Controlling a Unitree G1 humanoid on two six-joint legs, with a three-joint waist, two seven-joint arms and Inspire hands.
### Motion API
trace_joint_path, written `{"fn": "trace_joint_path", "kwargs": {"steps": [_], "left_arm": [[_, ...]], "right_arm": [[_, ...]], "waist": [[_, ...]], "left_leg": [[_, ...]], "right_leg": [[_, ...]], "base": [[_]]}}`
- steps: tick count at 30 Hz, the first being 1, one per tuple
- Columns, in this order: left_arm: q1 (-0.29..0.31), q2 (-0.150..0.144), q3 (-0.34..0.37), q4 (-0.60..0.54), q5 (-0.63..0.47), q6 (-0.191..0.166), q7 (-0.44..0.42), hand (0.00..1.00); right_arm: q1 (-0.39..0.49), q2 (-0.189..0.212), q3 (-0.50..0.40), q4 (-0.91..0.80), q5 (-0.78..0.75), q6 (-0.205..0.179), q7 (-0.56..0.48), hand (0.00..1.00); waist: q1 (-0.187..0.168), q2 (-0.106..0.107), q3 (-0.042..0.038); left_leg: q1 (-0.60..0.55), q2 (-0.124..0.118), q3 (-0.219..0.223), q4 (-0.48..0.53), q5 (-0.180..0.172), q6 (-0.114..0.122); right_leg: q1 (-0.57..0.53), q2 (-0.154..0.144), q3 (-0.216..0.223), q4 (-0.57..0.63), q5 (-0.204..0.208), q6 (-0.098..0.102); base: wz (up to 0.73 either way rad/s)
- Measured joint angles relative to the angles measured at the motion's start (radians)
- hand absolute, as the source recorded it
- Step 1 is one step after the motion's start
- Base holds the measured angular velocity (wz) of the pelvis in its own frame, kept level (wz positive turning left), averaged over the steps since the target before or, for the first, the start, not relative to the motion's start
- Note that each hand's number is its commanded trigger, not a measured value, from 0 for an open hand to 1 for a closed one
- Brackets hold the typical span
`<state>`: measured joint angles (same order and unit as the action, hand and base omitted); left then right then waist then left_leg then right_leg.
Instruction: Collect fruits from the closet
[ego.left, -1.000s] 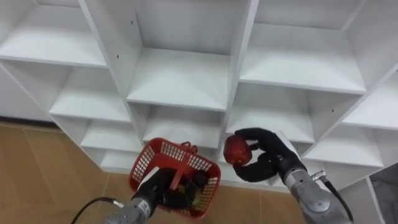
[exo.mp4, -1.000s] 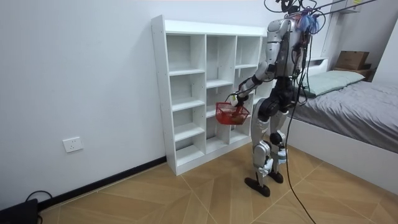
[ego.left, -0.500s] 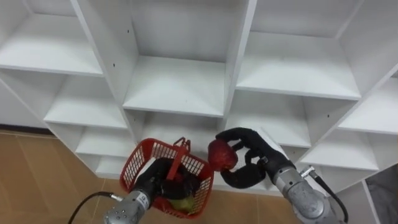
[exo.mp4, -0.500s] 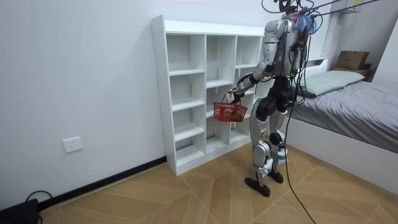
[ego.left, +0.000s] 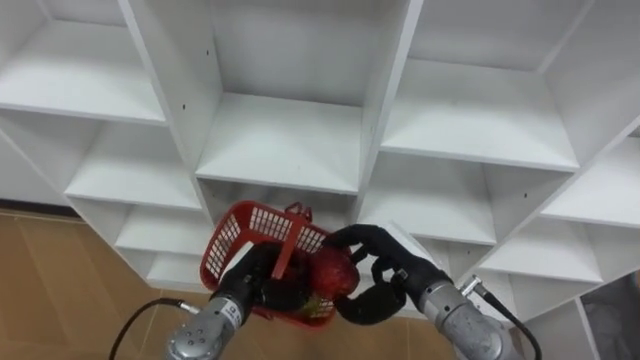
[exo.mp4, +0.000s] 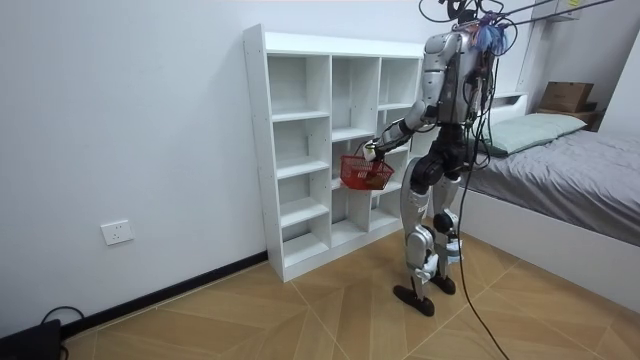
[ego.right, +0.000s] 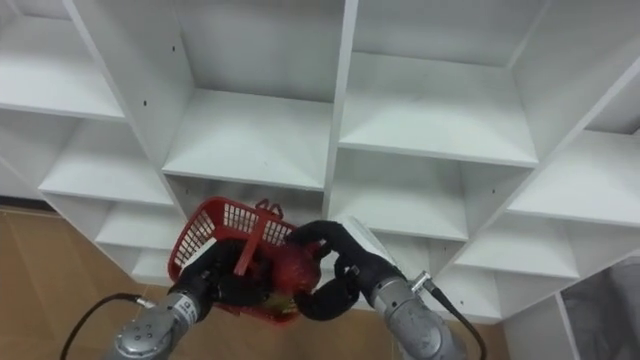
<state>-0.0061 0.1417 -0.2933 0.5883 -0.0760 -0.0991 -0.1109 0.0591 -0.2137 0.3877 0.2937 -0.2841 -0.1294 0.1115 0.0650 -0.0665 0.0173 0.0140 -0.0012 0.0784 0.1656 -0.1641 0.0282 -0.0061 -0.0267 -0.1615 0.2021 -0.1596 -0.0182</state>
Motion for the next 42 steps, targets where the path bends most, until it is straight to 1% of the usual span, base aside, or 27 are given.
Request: {"fn": "trace_joint_path", "kwargs": {"steps": [2,4,5,6,9,19,23,26,29,31,33,40,42], "left_arm": [[0.005,0.002,0.000,0.000,0.000,0.000,0.000,1.00],[0.012,0.002,-0.002,-0.001,0.000,0.000,0.000,1.00],[0.019,0.001,-0.003,-0.005,0.000,0.001,0.000,1.00],[0.030,0.002,-0.003,-0.019,0.000,0.005,0.000,1.00],[0.040,0.003,-0.003,-0.029,0.000,0.006,-0.002,1.00],[0.046,0.006,-0.003,-0.043,0.004,0.007,-0.009,1.00],[0.051,0.008,-0.001,-0.079,0.045,0.017,-0.009,1.00],[0.051,0.011,0.001,-0.102,0.052,0.019,-0.009,1.00],[0.057,0.021,0.002,-0.128,0.093,0.019,-0.012,1.00],[0.057,0.027,-0.001,-0.133,0.094,0.019,-0.017,1.00],[0.059,0.028,-0.003,-0.147,0.112,0.019,-0.026,1.00],[0.072,0.037,-0.025,-0.185,0.114,0.020,-0.049,1.00],[0.073,0.036,-0.036,-0.219,0.112,0.020,-0.072,1.00]], "right_arm": [[0.003,0.000,0.003,0.000,0.000,0.001,0.000,1.00],[0.011,0.000,0.003,0.000,0.002,0.001,0.000,1.00],[0.017,0.000,0.003,0.001,0.001,0.001,0.000,1.00],[0.022,0.000,0.003,0.001,0.000,0.001,0.000,1.00],[0.030,-0.001,0.003,0.001,0.000,0.001,-0.001,1.00],[0.039,-0.001,0.002,0.006,0.001,0.001,-0.011,1.00],[0.039,-0.004,-0.001,0.007,0.000,-0.002,-0.014,1.00],[0.038,-0.004,-0.007,0.006,-0.002,-0.007,-0.022,1.00],[0.038,-0.001,-0.010,0.006,-0.004,-0.009,-0.022,1.00],[0.038,0.000,-0.010,0.006,-0.005,-0.008,-0.022,1.00],[0.038,-0.002,-0.011,0.009,-0.026,-0.003,-0.021,1.00],[0.016,-0.018,-0.007,0.052,-0.036,0.001,-0.005,1.00],[0.000,-0.020,0.010,0.082,-0.045,0.017,0.004,1.00]], "waist": [[0.001,0.004,-0.0001],[0.001,0.010,-0.0033],[-0.001,0.016,-0.0062],[-0.003,0.022,-0.0069],[-0.004,0.029,-0.0086],[-0.002,0.032,-0.0073],[-0.004,0.033,-0.0069],[-0.003,0.034,-0.0064],[-0.004,0.037,-0.0043],[-0.006,0.039,-0.0032],[-0.004,0.039,-0.0027],[-0.004,0.039,-0.0027],[-0.002,0.038,-0.0028]], "left_leg": [[0.000,0.001,0.000,0.000,-0.001,-0.001],[0.000,0.002,0.000,0.000,-0.002,-0.001],[-0.001,0.002,-0.001,0.000,-0.003,-0.001],[-0.001,0.002,-0.002,0.000,-0.003,-0.001],[0.000,0.003,-0.004,0.001,-0.003,-0.001],[0.005,0.002,-0.004,0.002,-0.003,-0.002],[0.006,0.002,-0.006,0.002,-0.003,-0.002],[0.006,0.003,-0.006,0.001,-0.003,-0.002],[0.009,0.003,-0.005,0.000,-0.003,-0.002],[0.011,0.003,-0.005,0.000,-0.003,-0.002],[0.014,0.002,-0.005,-0.001,-0.003,-0.002],[0.013,0.002,-0.006,0.000,-0.003,-0.002],[0.012,0.002,-0.006,0.000,-0.003,-0.002]], "right_leg": [[0.000,0.000,-0.002,0.000,0.000,0.000],[0.000,0.001,-0.003,0.000,0.000,0.000],[0.000,0.001,-0.004,0.000,0.000,0.000],[0.001,-0.001,-0.006,-0.001,0.000,0.000],[0.002,-0.004,-0.005,-0.001,0.000,0.000],[0.011,-0.004,-0.003,-0.007,0.000,0.000],[0.015,-0.003,-0.006,-0.015,0.001,-0.001],[0.016,-0.003,-0.006,-0.015,0.001,-0.001],[0.019,-0.003,-0.005,-0.016,0.001,-0.001],[0.021,-0.003,-0.005,-0.016,0.001,-0.001],[0.023,-0.003,-0.005,-0.016,0.001,-0.001],[0.023,-0.003,-0.005,-0.015,0.001,-0.001],[0.023,-0.003,-0.006,-0.015,0.001,-0.001]], "base": [[0.00],[0.00],[0.00],[0.00],[0.00],[0.00],[0.00],[0.00],[0.00],[0.00],[0.00],[0.00],[0.00]]}}
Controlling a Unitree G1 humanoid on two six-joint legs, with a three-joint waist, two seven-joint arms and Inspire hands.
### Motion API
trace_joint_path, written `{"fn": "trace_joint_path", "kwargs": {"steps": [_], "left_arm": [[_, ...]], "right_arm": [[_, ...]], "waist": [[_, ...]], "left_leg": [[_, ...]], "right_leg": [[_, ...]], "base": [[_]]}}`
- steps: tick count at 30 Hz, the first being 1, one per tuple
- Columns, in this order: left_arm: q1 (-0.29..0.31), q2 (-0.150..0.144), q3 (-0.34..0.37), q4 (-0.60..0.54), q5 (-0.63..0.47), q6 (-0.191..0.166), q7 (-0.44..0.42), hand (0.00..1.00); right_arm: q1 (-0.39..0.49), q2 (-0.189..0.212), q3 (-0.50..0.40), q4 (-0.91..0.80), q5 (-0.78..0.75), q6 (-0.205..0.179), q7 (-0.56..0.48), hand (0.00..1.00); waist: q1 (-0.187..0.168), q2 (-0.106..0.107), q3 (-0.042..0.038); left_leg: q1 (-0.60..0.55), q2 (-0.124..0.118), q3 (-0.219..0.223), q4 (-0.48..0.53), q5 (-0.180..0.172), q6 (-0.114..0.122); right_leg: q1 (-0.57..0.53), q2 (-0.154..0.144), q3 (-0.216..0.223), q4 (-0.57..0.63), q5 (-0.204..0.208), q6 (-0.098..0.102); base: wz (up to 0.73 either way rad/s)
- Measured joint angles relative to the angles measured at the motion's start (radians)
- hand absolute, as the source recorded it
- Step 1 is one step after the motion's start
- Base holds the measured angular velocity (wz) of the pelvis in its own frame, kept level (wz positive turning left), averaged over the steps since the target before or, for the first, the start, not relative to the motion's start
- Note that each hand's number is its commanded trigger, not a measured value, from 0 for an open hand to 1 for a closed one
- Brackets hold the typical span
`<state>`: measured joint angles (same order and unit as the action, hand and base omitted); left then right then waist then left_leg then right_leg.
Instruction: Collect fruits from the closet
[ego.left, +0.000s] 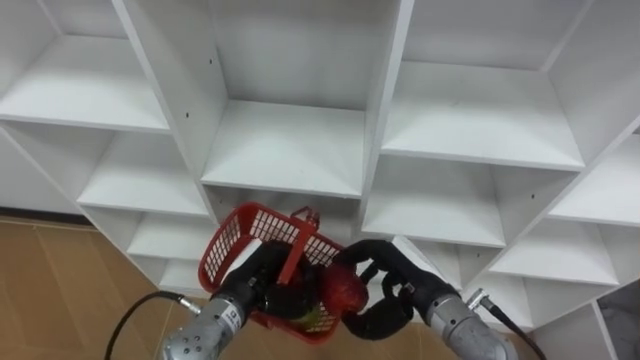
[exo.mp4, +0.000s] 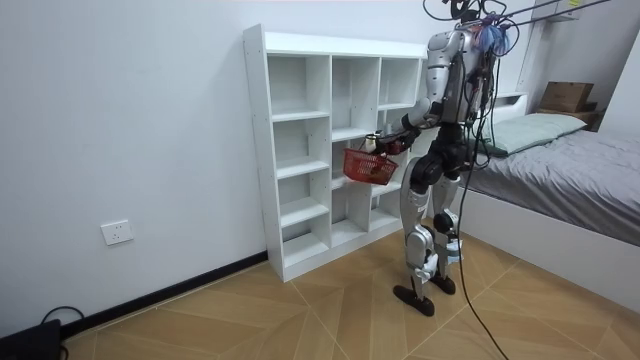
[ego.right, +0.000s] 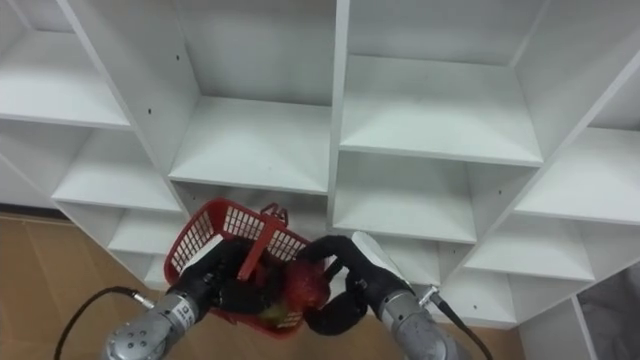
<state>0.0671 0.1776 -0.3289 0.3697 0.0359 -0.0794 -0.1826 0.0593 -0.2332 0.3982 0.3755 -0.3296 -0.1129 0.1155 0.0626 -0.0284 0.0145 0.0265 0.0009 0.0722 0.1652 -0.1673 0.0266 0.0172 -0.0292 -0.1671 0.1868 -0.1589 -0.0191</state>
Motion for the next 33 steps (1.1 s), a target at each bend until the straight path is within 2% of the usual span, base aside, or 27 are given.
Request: {"fn": "trace_joint_path", "kwargs": {"steps": [8,19,21,33], "left_arm": [[-0.001,-0.007,-0.060,-0.029,0.000,-0.010,-0.089,1.00],[0.000,-0.001,-0.072,-0.029,-0.005,-0.010,-0.169,1.00],[0.000,0.000,-0.071,-0.029,-0.005,-0.010,-0.181,1.00],[0.000,-0.002,-0.070,-0.029,-0.006,-0.007,-0.205,1.00]], "right_arm": [[-0.008,0.013,0.050,0.014,-0.055,0.013,0.041,1.00],[-0.066,0.037,0.052,0.097,-0.069,0.042,0.070,0.99],[-0.089,0.038,0.052,0.122,-0.069,0.042,0.070,0.00],[-0.113,0.039,0.051,0.129,-0.066,0.042,0.070,0.00]], "waist": [[0.000,0.000,-0.0001],[0.002,0.006,0.0026],[0.001,0.012,0.0033],[-0.001,0.016,0.0022]], "left_leg": [[0.000,0.000,0.001,0.003,0.000,0.000],[0.001,0.000,-0.001,0.005,0.000,0.000],[0.001,0.000,-0.002,0.005,0.000,0.000],[-0.011,0.000,-0.002,0.004,0.000,0.000]], "right_leg": [[0.000,0.000,0.002,-0.001,0.000,0.000],[0.001,-0.002,-0.001,0.002,0.000,0.000],[0.001,-0.002,-0.001,0.001,0.000,0.000],[-0.009,-0.002,-0.002,0.000,0.000,0.000]], "base": [[0.00],[0.00],[0.00],[0.00]]}}
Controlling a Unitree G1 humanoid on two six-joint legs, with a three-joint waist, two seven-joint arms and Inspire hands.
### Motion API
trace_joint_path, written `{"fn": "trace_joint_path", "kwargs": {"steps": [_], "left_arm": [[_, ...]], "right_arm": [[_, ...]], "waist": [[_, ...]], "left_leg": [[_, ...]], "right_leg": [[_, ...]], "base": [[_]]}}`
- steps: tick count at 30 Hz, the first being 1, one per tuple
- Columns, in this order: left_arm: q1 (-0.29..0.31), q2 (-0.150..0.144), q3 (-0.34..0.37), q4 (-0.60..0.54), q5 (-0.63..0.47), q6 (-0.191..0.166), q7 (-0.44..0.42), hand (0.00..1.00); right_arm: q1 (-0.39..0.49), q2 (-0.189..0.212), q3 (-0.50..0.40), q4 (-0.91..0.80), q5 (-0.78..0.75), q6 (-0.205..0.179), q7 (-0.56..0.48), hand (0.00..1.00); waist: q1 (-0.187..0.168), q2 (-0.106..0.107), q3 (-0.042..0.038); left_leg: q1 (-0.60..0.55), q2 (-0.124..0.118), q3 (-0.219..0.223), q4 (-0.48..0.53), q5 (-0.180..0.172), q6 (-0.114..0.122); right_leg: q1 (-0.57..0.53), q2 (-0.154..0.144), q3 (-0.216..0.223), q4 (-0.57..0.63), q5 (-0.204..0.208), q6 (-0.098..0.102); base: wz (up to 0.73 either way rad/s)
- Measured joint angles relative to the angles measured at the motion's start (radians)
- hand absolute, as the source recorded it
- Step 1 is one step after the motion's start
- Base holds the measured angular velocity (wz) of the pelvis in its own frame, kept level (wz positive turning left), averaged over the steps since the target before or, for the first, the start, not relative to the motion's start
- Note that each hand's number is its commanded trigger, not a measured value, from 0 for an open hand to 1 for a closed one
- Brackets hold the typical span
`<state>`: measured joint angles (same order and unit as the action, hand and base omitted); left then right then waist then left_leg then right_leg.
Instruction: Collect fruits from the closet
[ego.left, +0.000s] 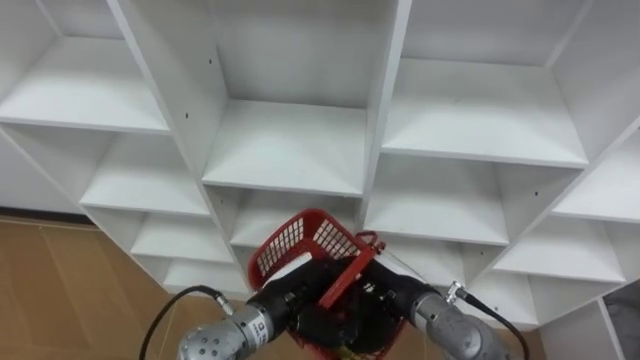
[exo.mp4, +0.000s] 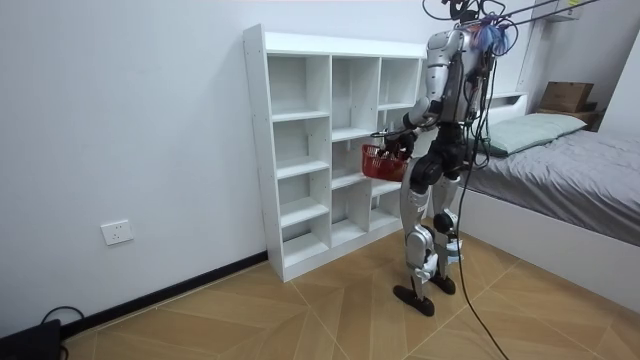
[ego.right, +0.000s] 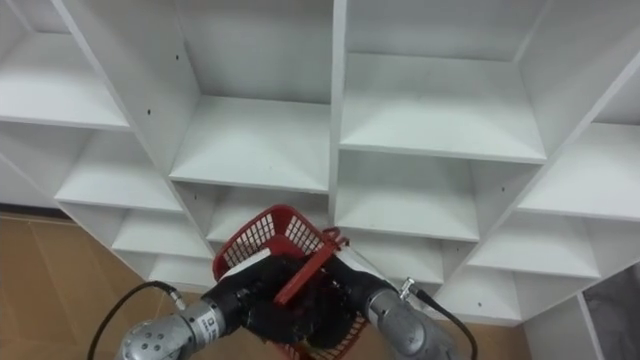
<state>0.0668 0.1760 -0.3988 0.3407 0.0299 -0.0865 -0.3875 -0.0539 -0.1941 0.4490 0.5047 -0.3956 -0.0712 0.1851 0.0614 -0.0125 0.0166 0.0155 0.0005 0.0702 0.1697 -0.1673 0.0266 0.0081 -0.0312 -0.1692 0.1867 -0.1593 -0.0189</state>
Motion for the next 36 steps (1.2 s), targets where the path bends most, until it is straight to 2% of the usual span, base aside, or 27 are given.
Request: {"fn": "trace_joint_path", "kwargs": {"steps": [13,22,26,29,31,34,36], "left_arm": [[0.004,-0.001,-0.006,0.000,0.001,0.012,0.014,1.00],[0.009,0.001,0.005,0.013,0.002,0.015,0.026,1.00],[0.012,0.003,0.006,0.039,0.004,0.016,0.037,1.00],[0.018,0.021,0.006,0.039,0.004,0.017,0.048,1.00],[0.018,0.029,0.014,0.040,0.004,0.018,0.052,1.00],[0.018,0.029,0.053,0.059,0.006,0.020,0.061,1.00],[0.021,0.027,0.076,0.082,0.006,0.036,0.073,1.00]], "right_arm": [[-0.001,0.001,0.002,0.000,0.000,0.008,0.008,0.00],[-0.001,-0.001,0.001,0.000,0.004,0.008,0.113,0.00],[0.000,-0.004,0.002,-0.002,0.003,0.009,0.149,0.00],[0.005,-0.007,0.007,-0.037,0.005,0.010,0.179,0.00],[0.009,-0.010,0.012,-0.065,0.006,0.011,0.197,0.00],[0.024,-0.006,0.011,-0.091,0.007,0.012,0.213,0.00],[0.047,-0.006,0.000,-0.097,0.037,0.028,0.223,0.00]], "waist": [[0.000,0.004,-0.0014],[0.013,0.003,-0.0008],[0.024,-0.014,0.0027],[0.028,-0.030,0.0028],[0.027,-0.037,0.0004],[0.025,-0.050,-0.0083],[0.025,-0.055,-0.0104]], "left_leg": [[-0.003,0.000,0.000,0.000,0.000,0.000],[-0.001,0.001,0.001,-0.001,0.000,0.000],[-0.004,0.001,-0.001,-0.001,0.000,0.000],[-0.009,0.000,0.000,-0.001,0.000,0.000],[-0.007,0.000,0.004,-0.002,0.000,0.000],[-0.003,0.000,0.010,-0.002,0.000,0.000],[0.004,0.001,0.010,-0.002,0.000,0.000]], "right_leg": [[-0.001,0.000,-0.001,0.001,0.000,0.000],[-0.003,0.000,-0.001,0.002,0.000,0.000],[-0.004,0.001,0.000,0.001,-0.002,-0.001],[-0.009,0.003,0.003,0.000,-0.003,-0.001],[-0.009,0.003,0.006,0.000,-0.003,-0.001],[-0.005,0.003,0.005,0.000,-0.003,-0.001],[0.004,0.003,0.005,0.000,-0.003,-0.001]], "base": [[0.00],[0.00],[0.00],[0.00],[-0.04],[0.00],[0.00]]}}
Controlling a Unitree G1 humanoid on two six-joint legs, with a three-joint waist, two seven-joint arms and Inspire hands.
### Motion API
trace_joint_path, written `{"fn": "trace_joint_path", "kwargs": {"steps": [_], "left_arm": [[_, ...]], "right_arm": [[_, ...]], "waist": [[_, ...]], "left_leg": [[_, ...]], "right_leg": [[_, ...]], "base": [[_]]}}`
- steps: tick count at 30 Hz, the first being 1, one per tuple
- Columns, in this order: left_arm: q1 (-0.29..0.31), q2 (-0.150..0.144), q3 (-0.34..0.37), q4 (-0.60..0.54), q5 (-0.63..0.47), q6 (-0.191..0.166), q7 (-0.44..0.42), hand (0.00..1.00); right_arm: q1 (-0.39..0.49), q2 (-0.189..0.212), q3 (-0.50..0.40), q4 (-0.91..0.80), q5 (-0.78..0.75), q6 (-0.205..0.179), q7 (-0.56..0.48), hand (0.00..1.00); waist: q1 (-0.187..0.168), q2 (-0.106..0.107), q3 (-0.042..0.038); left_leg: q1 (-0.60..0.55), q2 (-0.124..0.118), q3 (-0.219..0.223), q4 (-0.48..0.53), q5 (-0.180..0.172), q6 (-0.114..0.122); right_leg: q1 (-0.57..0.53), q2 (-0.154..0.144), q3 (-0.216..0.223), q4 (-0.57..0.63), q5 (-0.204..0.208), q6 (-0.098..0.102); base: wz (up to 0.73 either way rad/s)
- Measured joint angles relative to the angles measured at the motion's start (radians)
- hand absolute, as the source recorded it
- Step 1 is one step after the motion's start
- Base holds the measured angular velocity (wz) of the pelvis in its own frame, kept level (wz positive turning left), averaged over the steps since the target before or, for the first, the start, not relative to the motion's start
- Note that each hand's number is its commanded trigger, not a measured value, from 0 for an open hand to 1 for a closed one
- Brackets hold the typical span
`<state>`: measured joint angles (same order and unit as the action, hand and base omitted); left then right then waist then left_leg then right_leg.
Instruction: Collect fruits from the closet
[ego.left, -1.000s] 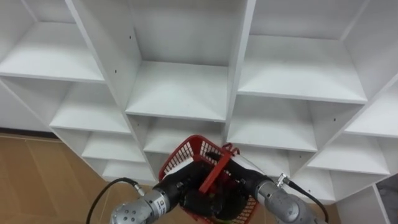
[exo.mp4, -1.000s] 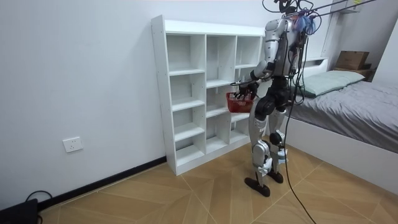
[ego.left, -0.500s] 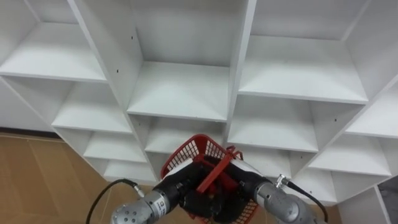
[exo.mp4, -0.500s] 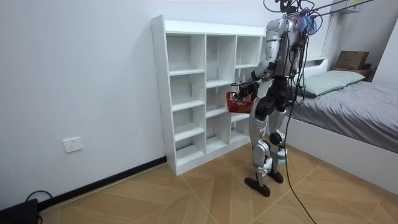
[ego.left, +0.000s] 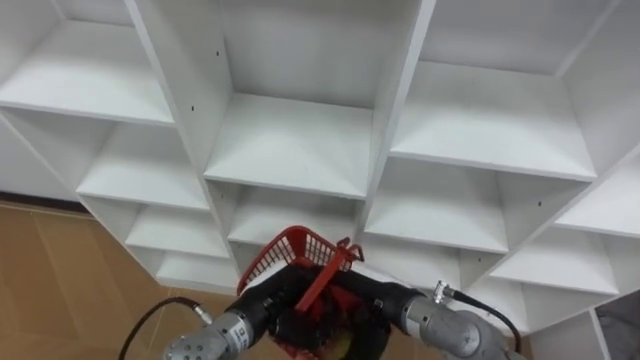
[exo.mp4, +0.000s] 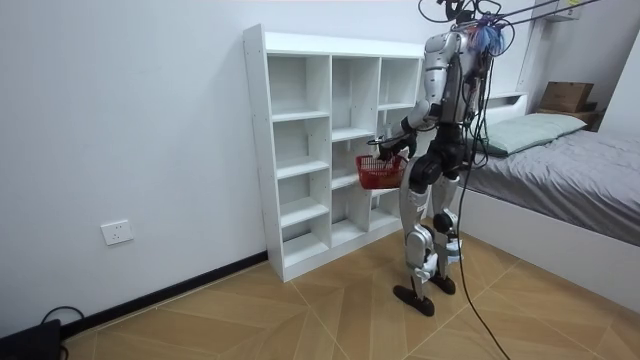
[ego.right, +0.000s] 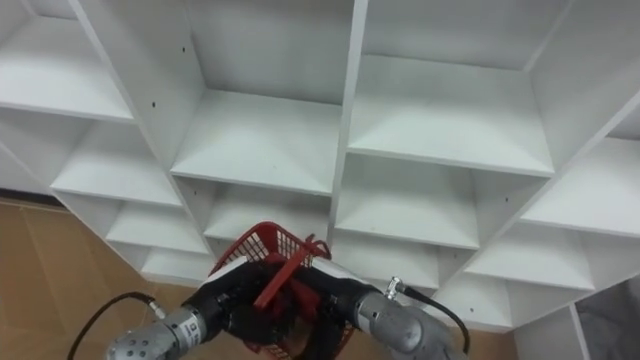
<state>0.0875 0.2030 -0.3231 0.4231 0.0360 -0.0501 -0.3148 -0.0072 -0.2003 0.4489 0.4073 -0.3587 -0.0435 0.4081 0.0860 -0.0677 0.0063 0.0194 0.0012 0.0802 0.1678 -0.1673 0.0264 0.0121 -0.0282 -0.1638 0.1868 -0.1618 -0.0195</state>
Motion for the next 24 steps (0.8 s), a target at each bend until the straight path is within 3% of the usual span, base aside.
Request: {"fn": "trace_joint_path", "kwargs": {"steps": [6,17,21,24], "left_arm": [[0.019,0.000,0.019,0.021,-0.001,0.037,0.024,1.00],[0.063,-0.019,0.084,0.030,0.003,0.046,0.067,1.00],[0.057,-0.015,0.097,0.148,0.003,0.046,0.102,1.00],[0.081,-0.011,0.127,0.171,0.004,0.054,0.116,1.00]], "right_arm": [[0.068,-0.001,-0.006,-0.062,0.013,0.035,0.023,0.00],[0.119,-0.004,-0.081,-0.114,0.054,0.042,0.030,0.00],[0.128,-0.005,-0.104,-0.114,0.130,0.043,0.028,0.00],[0.141,-0.003,-0.140,-0.114,0.196,0.043,0.002,0.00]], "waist": [[-0.002,0.003,0.0014],[-0.001,0.005,0.0022],[-0.013,0.006,0.0030],[-0.029,0.005,0.0035]], "left_leg": [[0.008,0.003,-0.001,-0.002,-0.004,-0.003],[0.019,0.003,0.000,-0.004,-0.004,-0.003],[0.028,0.003,0.000,-0.008,-0.007,-0.004],[0.029,0.003,0.000,-0.008,-0.008,-0.004]], "right_leg": [[0.009,0.002,0.000,0.002,0.001,-0.001],[0.012,0.004,0.013,0.000,0.001,-0.001],[0.020,0.009,0.024,-0.004,0.001,-0.001],[0.022,0.012,0.024,-0.006,0.001,-0.001]], "base": [[0.00],[-0.01],[-0.04],[0.00]]}}
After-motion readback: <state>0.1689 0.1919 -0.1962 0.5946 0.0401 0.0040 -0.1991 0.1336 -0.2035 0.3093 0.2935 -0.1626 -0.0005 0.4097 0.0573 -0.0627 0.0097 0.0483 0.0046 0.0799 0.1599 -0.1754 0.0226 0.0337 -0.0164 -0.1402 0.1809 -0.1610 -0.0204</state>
